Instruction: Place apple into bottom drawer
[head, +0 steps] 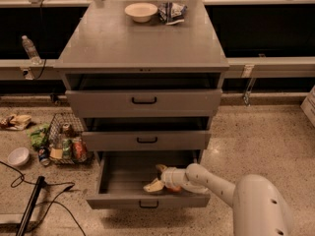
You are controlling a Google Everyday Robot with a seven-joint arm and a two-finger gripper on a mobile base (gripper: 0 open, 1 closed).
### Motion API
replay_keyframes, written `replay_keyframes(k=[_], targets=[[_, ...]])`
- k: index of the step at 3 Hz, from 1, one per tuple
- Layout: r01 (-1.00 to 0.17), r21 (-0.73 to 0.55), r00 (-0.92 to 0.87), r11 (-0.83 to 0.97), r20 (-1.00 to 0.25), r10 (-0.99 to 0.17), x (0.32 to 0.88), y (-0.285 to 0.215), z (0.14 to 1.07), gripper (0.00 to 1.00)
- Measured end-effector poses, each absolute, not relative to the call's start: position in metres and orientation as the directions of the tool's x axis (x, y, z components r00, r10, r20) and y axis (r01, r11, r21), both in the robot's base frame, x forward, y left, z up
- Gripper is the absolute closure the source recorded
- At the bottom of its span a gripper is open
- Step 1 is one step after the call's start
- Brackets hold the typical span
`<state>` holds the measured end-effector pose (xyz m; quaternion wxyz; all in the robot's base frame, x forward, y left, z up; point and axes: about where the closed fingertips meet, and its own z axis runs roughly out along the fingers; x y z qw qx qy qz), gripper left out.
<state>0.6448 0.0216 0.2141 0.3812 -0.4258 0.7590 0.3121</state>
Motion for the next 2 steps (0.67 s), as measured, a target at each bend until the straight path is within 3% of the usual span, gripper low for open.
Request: replay_keyframes(k=[2], targets=[[-0.871,-0.013,-0.210,0.491,-0.894,-0.397,0.604,-0.048,0.318,0.70]])
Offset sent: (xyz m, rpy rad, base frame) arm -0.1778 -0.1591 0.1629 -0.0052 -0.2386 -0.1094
